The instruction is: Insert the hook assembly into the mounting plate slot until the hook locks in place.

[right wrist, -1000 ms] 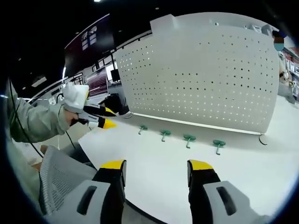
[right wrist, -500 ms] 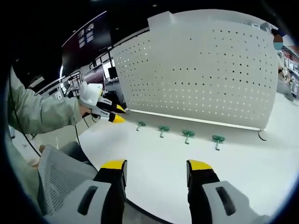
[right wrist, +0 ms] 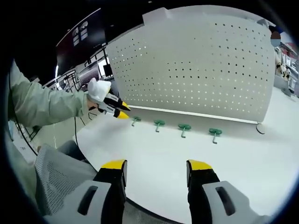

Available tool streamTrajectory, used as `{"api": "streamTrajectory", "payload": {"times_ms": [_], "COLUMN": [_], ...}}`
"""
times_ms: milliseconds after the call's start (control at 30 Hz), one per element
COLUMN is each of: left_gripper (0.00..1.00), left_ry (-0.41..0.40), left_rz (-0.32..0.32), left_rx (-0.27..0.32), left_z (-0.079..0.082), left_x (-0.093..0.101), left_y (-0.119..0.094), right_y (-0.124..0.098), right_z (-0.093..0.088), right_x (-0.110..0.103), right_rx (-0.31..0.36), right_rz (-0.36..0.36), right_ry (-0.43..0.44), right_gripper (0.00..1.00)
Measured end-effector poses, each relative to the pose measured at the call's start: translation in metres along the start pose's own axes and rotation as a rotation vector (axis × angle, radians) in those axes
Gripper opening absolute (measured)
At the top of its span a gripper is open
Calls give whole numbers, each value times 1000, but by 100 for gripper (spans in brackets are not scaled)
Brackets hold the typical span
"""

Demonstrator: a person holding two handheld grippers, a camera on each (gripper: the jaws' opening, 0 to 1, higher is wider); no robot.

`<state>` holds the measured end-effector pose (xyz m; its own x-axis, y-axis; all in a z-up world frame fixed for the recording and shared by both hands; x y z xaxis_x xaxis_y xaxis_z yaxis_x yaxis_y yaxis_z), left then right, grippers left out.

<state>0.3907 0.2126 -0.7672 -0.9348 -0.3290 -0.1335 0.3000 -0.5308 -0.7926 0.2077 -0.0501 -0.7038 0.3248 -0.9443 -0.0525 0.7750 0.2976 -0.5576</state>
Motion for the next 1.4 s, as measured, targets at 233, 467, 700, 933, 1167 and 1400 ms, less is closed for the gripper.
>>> {"api": "streamTrajectory", "payload": {"times_ms": [233,467,700,933,1167,1400], "left_gripper": [16,16,15,12,6,4], "left_ry": [-1,-13,-6,-11,-1,1], "left_rz": [-101,-148,-196,-214,-236,-240], "left_rx": [-20,-20,-41,-42,-58,-63], "left_z": [0,-1,-1,1,-1,-2], "left_x": [-2,-7,-8,-12,-8,-7], "left_y": [14,22,30,34,37,39], "right_y": [2,4,6,6,5,6], "right_z": [-4,-8,-11,-13,-14,-14], "right_x": [2,2,3,4,6,6], "right_rx": [-20,-35,-48,-54,-53,-55], "right_rz": [-7,-12,-15,-21,-28,-29], "right_ry": [6,15,31,37,44,46], "right_gripper": [49,49,49,49,49,49]}}
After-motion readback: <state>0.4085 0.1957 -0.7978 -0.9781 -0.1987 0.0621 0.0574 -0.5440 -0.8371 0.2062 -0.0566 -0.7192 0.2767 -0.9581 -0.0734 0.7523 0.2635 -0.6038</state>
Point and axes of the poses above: the point that each gripper's makers call its tool centre point, and the gripper's own axes: y roughly forward along the fingers, x roughly to its right, z roughly out of its top, the point moved 3 cm from there along -y, roughly backward along the fingers, and after that the axes turned 13 degrees about -z, right-handed, at the moved point
